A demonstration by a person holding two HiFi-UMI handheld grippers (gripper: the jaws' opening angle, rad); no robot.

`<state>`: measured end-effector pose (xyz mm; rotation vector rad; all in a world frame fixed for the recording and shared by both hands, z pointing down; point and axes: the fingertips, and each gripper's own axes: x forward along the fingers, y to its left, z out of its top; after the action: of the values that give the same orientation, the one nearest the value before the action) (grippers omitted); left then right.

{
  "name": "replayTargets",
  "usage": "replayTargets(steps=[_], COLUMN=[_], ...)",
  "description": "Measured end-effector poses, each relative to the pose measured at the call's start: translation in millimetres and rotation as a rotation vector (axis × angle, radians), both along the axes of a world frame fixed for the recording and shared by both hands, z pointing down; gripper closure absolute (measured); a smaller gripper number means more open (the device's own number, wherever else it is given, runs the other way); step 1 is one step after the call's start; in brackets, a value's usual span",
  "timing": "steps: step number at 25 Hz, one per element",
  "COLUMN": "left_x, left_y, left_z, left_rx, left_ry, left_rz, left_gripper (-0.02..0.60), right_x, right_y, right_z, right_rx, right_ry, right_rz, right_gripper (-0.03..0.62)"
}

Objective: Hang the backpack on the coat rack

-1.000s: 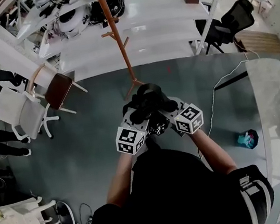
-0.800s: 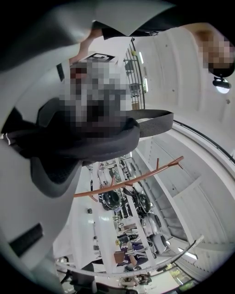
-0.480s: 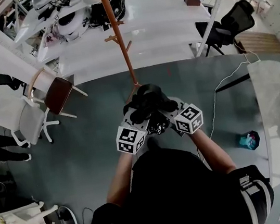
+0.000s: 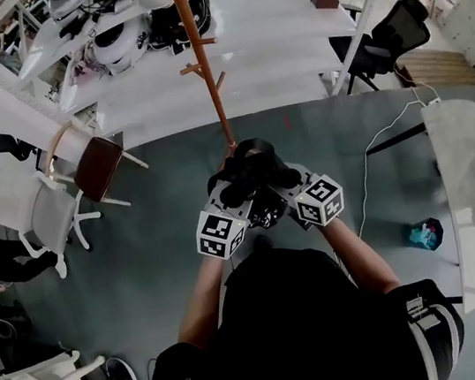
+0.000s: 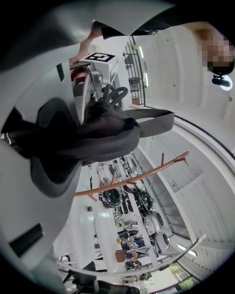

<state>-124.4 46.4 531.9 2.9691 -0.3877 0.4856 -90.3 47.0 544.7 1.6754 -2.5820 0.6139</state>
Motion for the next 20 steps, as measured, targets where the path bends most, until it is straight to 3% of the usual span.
replayTargets(steps=[20], left_x=[1.9], left_y=[-58.1], left_z=[-1.2], left_rx=[-0.014], left_ry=[0.017], left_rz=[0.061], left_gripper=[0.494], right_x=[3.6], right_y=[-58.0], right_z=[5.6], right_rx=[0.013], right_ry=[-0.017], right_rz=[0.081], right_gripper=[0.464])
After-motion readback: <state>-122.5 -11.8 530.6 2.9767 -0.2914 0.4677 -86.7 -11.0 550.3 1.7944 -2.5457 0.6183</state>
